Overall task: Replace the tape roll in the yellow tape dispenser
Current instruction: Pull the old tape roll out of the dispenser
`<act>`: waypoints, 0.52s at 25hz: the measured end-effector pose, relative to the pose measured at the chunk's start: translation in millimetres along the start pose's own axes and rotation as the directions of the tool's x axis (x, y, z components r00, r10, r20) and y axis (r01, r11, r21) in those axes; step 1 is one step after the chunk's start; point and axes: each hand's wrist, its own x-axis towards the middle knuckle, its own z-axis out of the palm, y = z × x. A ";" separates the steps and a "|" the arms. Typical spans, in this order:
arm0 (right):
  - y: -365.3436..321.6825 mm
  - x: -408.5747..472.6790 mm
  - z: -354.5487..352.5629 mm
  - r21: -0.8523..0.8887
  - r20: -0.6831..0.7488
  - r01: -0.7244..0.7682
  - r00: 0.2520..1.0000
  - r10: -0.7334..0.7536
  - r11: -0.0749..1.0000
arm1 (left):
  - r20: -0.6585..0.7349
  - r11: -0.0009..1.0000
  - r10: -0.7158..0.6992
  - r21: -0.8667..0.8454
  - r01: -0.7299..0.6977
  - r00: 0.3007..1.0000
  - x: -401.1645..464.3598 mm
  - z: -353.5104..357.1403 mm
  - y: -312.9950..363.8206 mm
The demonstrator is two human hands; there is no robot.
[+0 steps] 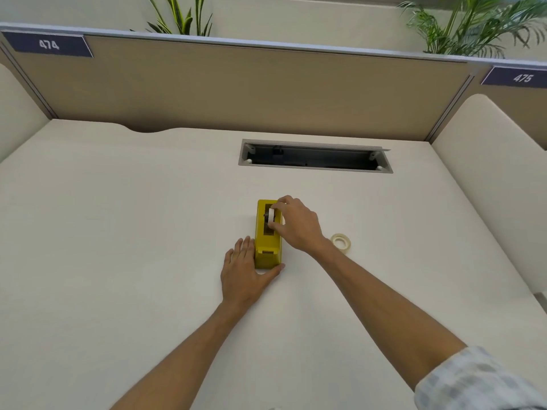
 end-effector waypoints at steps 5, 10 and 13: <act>-1.1 0.9 1.6 0.051 -0.020 0.017 1.000 -0.016 0.999 | 0.003 1.000 -0.001 -0.025 0.002 1.000 -0.3 -1.0 0.2; -0.4 -3.6 1.4 0.117 -0.040 0.007 0.999 -0.002 0.993 | 0.035 0.995 0.031 -0.093 -0.028 0.999 -1.6 -1.1 -4.3; -0.6 -5.8 -0.3 0.178 -0.069 0.011 0.998 0.001 0.984 | 0.036 0.981 0.073 -0.182 -0.065 0.997 -5.9 -4.9 -8.5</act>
